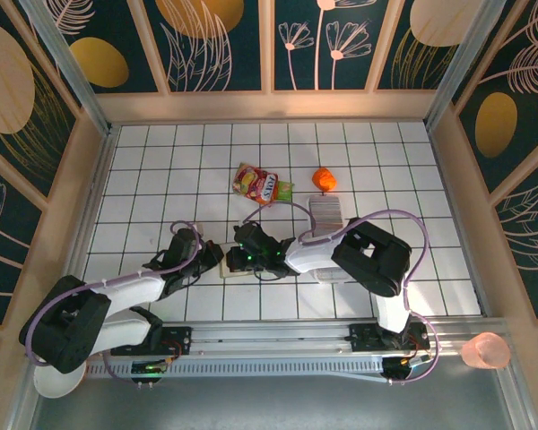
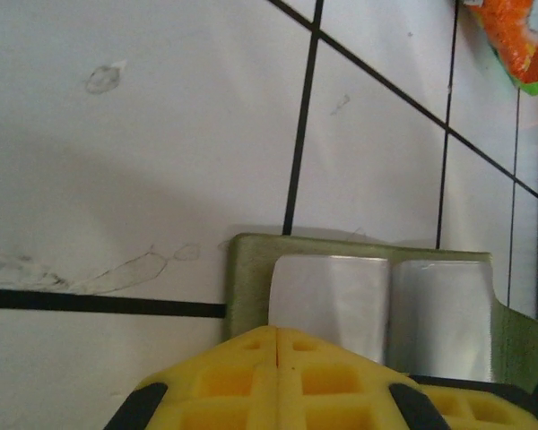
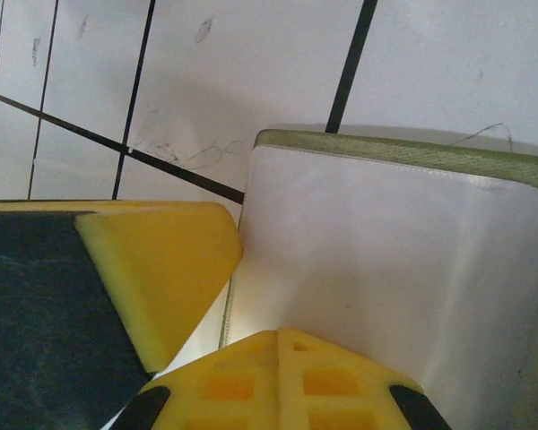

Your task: Put the credit cards into the card holder

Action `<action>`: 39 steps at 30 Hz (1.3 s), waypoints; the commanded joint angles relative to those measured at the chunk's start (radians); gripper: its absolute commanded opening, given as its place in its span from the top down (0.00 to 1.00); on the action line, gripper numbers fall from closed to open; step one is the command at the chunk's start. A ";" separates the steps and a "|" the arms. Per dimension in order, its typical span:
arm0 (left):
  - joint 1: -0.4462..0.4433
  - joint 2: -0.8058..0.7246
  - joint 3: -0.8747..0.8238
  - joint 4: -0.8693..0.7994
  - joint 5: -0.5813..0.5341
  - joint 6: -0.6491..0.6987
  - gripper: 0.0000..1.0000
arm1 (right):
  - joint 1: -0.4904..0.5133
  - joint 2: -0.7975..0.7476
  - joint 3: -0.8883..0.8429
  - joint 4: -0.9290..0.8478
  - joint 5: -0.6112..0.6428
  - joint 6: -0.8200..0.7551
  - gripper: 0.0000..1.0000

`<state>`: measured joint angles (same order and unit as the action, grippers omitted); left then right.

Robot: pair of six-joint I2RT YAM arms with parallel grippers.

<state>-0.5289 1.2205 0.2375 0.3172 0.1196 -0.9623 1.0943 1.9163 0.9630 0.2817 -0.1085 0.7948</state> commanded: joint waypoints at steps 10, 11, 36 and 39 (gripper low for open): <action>0.005 0.030 -0.015 0.040 0.011 0.014 1.00 | 0.016 0.004 0.031 -0.006 -0.004 0.003 1.00; 0.006 0.032 -0.014 0.035 0.006 0.015 1.00 | 0.016 0.000 0.028 -0.006 -0.003 0.001 1.00; 0.004 0.125 0.046 -0.003 0.042 0.128 1.00 | -0.126 -0.732 -0.079 -0.300 0.209 -0.842 0.62; 0.005 0.126 0.048 -0.009 0.036 0.131 1.00 | -0.125 -0.804 -0.091 -0.378 0.154 -1.076 0.57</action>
<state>-0.5289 1.3277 0.2737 0.3595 0.1467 -0.8570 0.9741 1.1584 0.8669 0.0254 0.0559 0.0307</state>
